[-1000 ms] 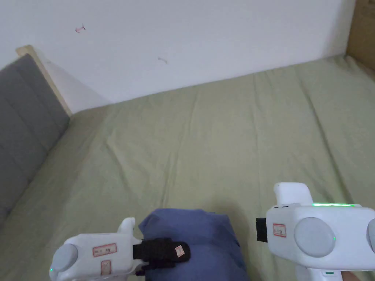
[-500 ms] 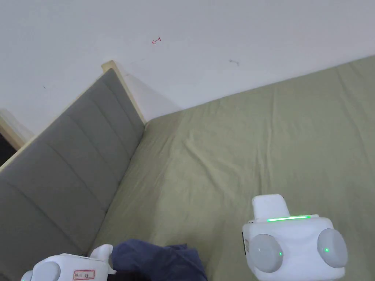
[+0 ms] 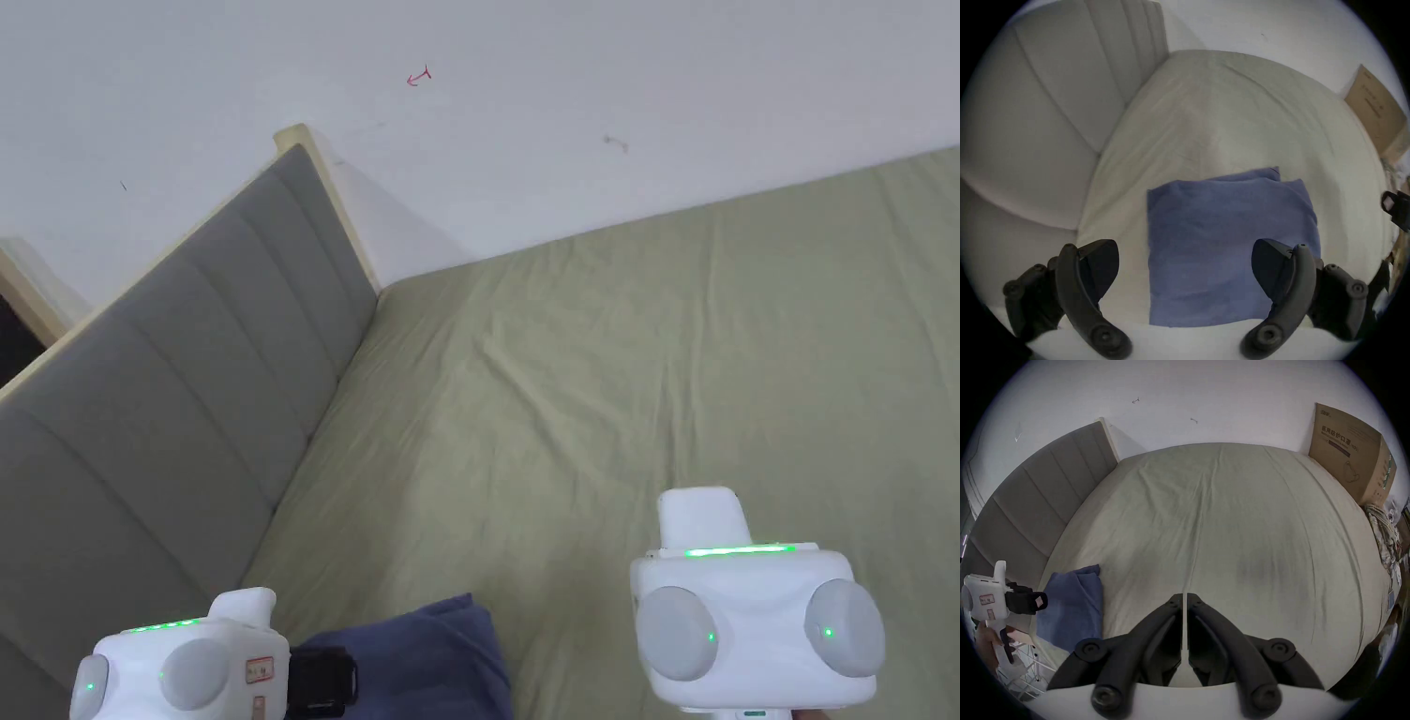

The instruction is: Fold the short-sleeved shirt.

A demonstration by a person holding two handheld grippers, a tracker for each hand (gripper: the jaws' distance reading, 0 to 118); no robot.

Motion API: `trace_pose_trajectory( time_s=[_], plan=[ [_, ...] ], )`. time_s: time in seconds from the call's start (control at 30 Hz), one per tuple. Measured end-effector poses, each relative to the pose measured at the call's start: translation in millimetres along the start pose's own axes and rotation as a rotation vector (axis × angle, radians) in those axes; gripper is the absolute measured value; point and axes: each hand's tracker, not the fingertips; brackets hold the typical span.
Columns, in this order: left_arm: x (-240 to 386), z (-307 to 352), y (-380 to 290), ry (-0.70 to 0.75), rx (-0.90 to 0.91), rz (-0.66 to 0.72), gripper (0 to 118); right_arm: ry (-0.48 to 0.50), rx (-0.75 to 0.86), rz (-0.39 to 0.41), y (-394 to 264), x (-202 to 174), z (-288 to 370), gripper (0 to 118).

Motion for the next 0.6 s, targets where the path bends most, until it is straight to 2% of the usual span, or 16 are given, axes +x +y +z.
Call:
trace_pose_trajectory(
  time_s=[0.03, 0.07, 0.1, 0.13, 0.17, 0.2, 0.23, 0.33, 0.43, 0.53, 0.6],
  plan=[
    [11.4, 8.3, -1.1, 0.012, -0.003, 0.005, 109, 0.009, 0.006, 0.006, 0.2, 3.0, 3.7, 4],
    [24.9, 16.2, -0.2, -0.038, -0.003, -0.011, 99, 0.021, 0.017, 0.021, 0.8, 8.0, 7.3, 4],
    [39.1, 22.0, -0.3, -0.071, 0.004, -0.030, 77, 0.028, 0.026, 0.035, 1.3, 12.8, 10.1, 4],
    [63.1, 29.9, -2.7, -0.060, 0.018, -0.059, 31, 0.039, 0.035, 0.046, 1.9, 20.6, 13.7, 4],
    [88.1, 34.7, -4.9, -0.029, 0.034, -0.096, 2, 0.057, 0.043, 0.053, 2.1, 29.6, 18.1, 4],
    [108.7, 41.3, -8.0, 0.010, 0.059, -0.118, 2, 0.082, 0.045, 0.056, 3.1, 41.3, 21.8, 4],
    [131.5, 48.1, -10.2, -0.020, 0.110, -0.111, 2, 0.104, 0.051, 0.058, 3.8, 56.5, 26.5, 4],
    [207.8, 66.9, -20.4, -0.173, 0.206, -0.064, 2, 0.045, 0.100, 0.060, 3.0, 107.8, 45.7, 4],
    [290.2, 90.6, -33.0, -0.245, 0.287, -0.067, 2, 0.031, 0.123, 0.003, 1.3, 178.3, 69.4, 4],
    [365.6, 119.9, -43.1, -0.324, 0.376, -0.086, 2, -0.089, 0.190, -0.016, -3.3, 252.9, 100.6, 4],
    [409.2, 145.8, -49.6, -0.354, 0.433, -0.106, 2, -0.125, 0.235, -0.061, -3.9, 301.5, 122.6, 4]
  ],
)
